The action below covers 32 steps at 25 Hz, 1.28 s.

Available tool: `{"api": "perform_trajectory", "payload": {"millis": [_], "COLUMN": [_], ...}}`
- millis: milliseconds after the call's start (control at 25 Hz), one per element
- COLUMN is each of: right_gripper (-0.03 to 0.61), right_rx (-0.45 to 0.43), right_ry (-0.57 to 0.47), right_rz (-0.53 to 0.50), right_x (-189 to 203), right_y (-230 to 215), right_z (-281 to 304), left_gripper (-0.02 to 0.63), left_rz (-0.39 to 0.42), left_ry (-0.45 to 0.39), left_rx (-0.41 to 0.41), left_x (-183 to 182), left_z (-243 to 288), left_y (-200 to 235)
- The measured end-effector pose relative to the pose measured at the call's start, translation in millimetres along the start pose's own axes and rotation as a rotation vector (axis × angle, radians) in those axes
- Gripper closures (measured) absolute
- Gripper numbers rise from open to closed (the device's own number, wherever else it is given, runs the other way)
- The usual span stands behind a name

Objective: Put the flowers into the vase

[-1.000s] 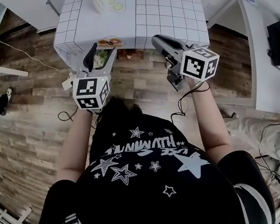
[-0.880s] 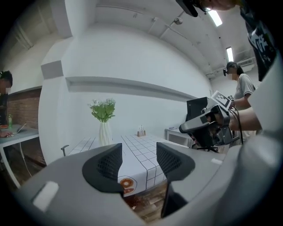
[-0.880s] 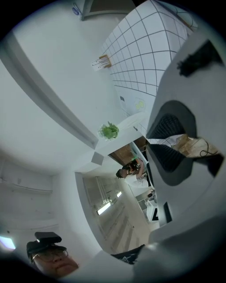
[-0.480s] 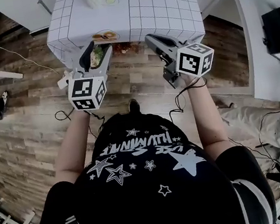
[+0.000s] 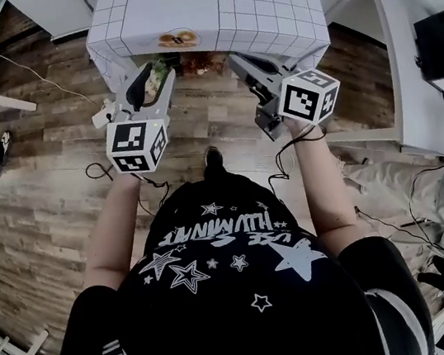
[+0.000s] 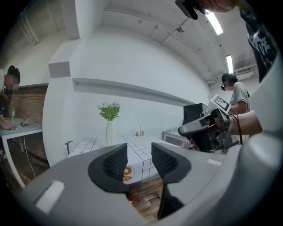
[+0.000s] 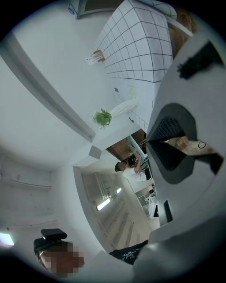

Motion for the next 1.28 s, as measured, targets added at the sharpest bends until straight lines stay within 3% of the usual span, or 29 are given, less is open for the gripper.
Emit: {"api": "perform_trajectory", "payload": {"millis": [160, 520, 760, 1280], "right_gripper": [0.566, 0.568, 0.568, 0.568], "right_rx": [-0.018, 0.028, 0.018, 0.012], "right_ry": [-0.040, 0.007, 0.003, 0.001], "right_rz": [0.026, -0.083, -0.074, -0.089], "right_x": [12, 40, 54, 65], "right_y": [27, 81, 110, 143], "right_z": [-9, -30, -33, -45], "left_gripper": [0.476, 0.540, 0.603, 0.604], "left_rz": [-0.019, -0.011, -0.002, -0.007], "left_ry": [0.007, -0.003, -0.019, -0.041], "left_rx": [-0.001, 0.026, 0.010, -0.021], "left_x": [1, -5, -14, -15], "left_z": [-25, -79, -112, -158], "left_y": [-4, -24, -21, -29]}}
Point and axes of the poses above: the fingertips, and each gripper's own axes: z forward along the fingers, y to its left, x out of its underside, the point moved 10 cm from there along -z, backward along the fingers, and after that the axes turned 10 degrees about -y, right-handed, at the moved point
